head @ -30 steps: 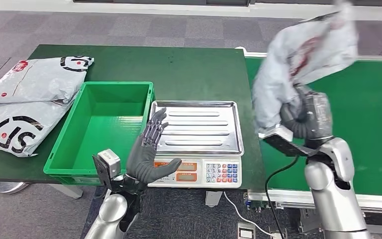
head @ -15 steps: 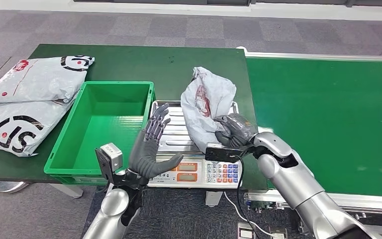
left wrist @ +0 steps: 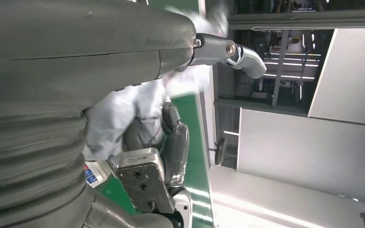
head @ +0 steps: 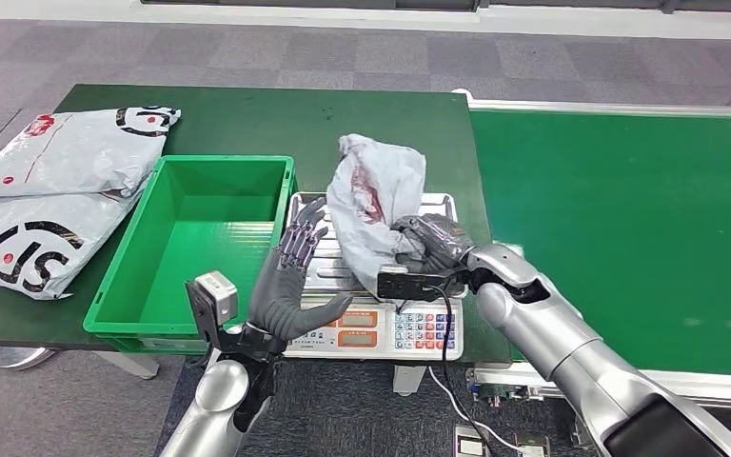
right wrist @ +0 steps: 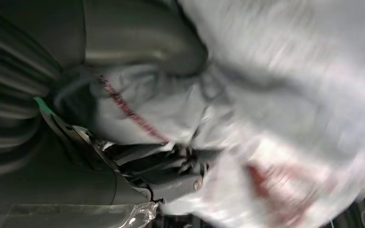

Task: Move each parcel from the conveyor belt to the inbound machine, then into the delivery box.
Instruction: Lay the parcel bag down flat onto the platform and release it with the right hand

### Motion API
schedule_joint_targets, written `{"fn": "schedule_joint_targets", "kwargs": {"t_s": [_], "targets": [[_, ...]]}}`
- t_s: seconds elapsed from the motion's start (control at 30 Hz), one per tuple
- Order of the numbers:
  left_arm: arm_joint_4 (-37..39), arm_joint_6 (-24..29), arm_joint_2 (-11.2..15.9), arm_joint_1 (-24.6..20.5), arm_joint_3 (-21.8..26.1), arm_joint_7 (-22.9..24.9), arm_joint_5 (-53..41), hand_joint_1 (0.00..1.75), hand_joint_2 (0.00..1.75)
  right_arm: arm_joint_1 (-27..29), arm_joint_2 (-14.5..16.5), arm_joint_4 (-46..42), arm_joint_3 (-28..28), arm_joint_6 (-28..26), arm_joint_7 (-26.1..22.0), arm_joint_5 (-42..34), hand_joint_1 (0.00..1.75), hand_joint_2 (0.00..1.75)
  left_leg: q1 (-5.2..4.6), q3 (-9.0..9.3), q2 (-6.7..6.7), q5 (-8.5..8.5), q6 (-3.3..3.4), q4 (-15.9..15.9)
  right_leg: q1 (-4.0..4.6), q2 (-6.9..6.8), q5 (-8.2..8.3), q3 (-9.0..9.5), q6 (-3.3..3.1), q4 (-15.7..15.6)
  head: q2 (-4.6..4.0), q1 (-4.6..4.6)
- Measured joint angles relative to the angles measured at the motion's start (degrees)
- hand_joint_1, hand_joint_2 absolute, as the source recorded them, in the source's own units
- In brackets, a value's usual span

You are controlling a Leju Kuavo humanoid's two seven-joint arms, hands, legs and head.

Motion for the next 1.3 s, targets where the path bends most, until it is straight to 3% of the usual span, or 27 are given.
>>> {"fn": "schedule_joint_targets", "kwargs": {"t_s": [0.6,0.7,0.83,1.03,1.3], "targets": [[0.38,0.32,0.01,-0.29,-0.02,0.05,0.62,0.00,1.75,-0.24,0.92,1.91,0.60,-2.80,-1.62,-4.68,0.00,1.75,0.00,0.00,0.00,0.00,0.00,0.00,0.00,0.00,0.00,-0.01,0.00,0.00,0.00,-0.01],[0.54,0.45,0.15,-0.32,-0.02,0.05,0.87,0.00,1.75,0.41,0.65,1.06,0.43,-3.10,-3.49,-9.03,0.00,1.75,0.00,0.01,0.00,0.00,0.00,0.01,0.00,0.01,0.00,-0.02,0.00,0.00,0.00,-0.01],[0.62,1.01,0.67,-0.28,-0.02,-0.04,1.27,0.00,1.75,3.10,-1.46,-5.83,-2.02,-3.23,-7.26,-17.43,0.00,1.75,-0.01,0.00,-0.02,-0.01,0.00,0.02,-0.01,-0.01,-0.01,-0.03,0.00,-0.01,0.00,-0.01],[0.61,1.56,1.43,-0.14,-0.02,-0.47,1.35,0.00,1.75,9.41,-5.31,-21.49,-9.35,-6.95,-10.39,-21.30,0.00,1.75,-0.01,-0.02,-0.03,-0.05,0.00,0.02,-0.01,-0.01,-0.02,-0.02,0.00,-0.02,0.00,0.01],[0.64,1.61,1.60,-0.21,-0.02,-0.67,0.39,0.00,1.75,18.31,-4.90,-36.64,-21.26,-8.82,-12.67,-20.07,0.00,1.75,0.00,-0.01,-0.04,-0.05,0.00,0.00,0.00,-0.04,-0.03,-0.02,0.00,-0.02,0.00,0.02]]}}
